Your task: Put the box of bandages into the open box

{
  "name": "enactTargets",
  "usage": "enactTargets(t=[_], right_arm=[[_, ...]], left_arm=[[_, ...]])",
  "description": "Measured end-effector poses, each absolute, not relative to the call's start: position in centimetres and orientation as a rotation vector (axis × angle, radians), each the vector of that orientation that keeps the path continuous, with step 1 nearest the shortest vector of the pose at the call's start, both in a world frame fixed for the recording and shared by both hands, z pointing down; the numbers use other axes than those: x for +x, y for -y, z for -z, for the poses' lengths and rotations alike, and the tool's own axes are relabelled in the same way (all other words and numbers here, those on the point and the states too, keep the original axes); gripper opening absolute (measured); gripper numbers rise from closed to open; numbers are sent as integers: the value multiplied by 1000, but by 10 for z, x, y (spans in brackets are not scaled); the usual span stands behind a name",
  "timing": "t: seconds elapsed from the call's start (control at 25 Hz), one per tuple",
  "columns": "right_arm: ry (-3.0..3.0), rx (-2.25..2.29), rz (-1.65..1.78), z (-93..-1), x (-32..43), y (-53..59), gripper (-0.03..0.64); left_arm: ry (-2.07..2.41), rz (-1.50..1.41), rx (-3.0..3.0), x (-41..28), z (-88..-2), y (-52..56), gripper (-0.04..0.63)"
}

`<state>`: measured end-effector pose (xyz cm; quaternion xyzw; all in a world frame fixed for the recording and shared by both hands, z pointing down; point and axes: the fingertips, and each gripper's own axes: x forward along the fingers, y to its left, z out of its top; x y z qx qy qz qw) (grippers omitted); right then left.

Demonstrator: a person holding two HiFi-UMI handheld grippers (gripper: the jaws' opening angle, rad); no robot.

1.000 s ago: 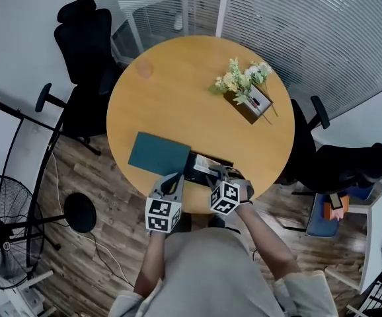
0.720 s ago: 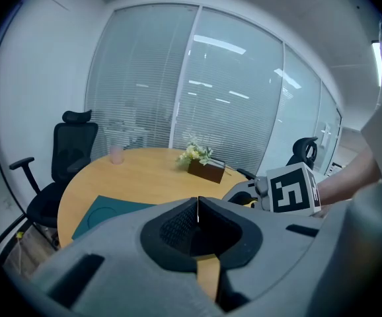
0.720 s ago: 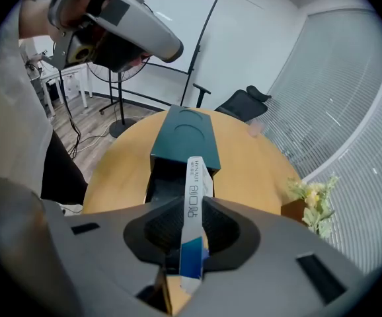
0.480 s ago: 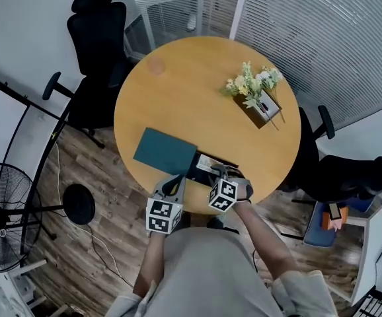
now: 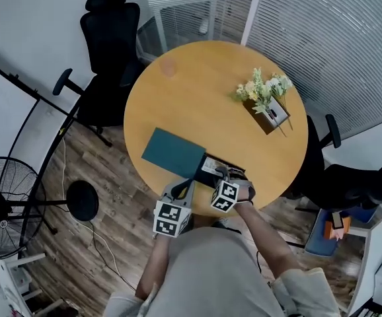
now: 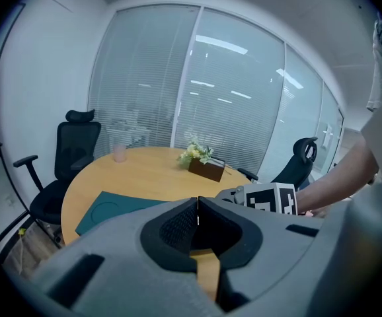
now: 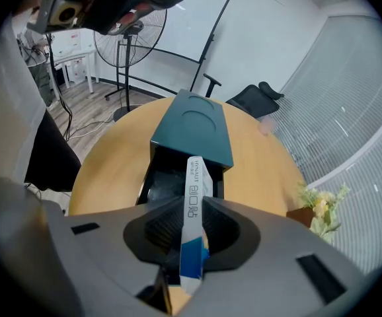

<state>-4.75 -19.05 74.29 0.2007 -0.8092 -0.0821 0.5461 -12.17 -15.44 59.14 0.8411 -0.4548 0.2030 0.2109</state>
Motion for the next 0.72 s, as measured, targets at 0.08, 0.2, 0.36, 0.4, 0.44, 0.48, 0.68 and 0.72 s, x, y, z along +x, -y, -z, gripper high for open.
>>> enactTargets(t=[0.08, 0.2, 0.36, 0.4, 0.44, 0.48, 0.68, 0.72], right_arm=[[1917, 475, 207, -744, -49, 191, 80], [1919, 472, 221, -748, -52, 191, 80], [1938, 462, 189, -749, -57, 191, 83], [1945, 464, 177, -750, -57, 192, 84], [1953, 471, 167, -749, -58, 193, 86], [1961, 480, 156, -749, -58, 194, 86], [1966, 478, 125, -752, -58, 192, 87], [1965, 469, 123, -753, -58, 191, 87]], left_arm=[[1268, -567, 2340, -121, -591, 153, 11], [1268, -545, 2324, -124, -591, 149, 11], [1275, -540, 2312, -129, -590, 145, 11], [1278, -541, 2312, -129, -590, 145, 11], [1279, -541, 2311, -130, -591, 145, 11], [1280, -542, 2310, -131, -591, 145, 11], [1287, -543, 2310, -135, -590, 145, 11], [1289, -542, 2309, -136, -590, 146, 11]])
